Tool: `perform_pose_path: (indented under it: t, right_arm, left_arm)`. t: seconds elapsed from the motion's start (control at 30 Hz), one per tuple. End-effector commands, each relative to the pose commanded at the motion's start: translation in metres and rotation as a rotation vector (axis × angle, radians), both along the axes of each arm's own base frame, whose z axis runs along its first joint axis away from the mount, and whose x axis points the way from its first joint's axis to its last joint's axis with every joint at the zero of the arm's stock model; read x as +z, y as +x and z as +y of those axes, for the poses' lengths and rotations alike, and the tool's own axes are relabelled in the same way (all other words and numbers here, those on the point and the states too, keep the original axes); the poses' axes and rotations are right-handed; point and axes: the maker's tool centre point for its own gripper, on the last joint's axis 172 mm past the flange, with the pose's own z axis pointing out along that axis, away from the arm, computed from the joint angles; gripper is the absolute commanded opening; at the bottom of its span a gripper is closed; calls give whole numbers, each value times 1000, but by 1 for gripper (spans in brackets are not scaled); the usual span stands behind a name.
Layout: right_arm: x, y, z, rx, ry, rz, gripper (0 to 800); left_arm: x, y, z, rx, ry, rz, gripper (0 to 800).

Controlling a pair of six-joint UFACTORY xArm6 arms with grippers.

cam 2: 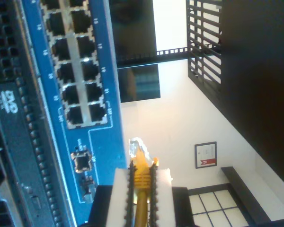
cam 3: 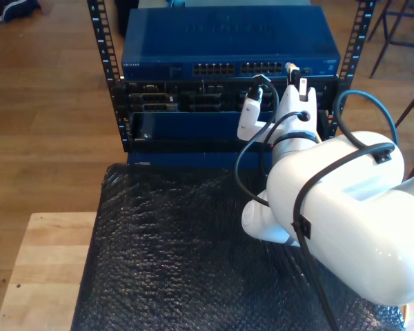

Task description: Grab the cable and plug it in

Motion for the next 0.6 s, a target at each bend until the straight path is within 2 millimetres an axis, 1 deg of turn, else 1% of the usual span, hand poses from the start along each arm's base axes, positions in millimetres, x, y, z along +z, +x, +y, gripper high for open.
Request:
perform_pose_path:
  t: [0.2, 0.6]
  right_arm:
    - [-3, 6, 3, 2, 2, -3, 0]
    - [-8, 7, 4, 5, 0, 6, 0]
  left_arm:
    - [0, 0, 0, 0, 0, 0, 800]
    - [0, 0, 0, 0, 2, 0, 800]
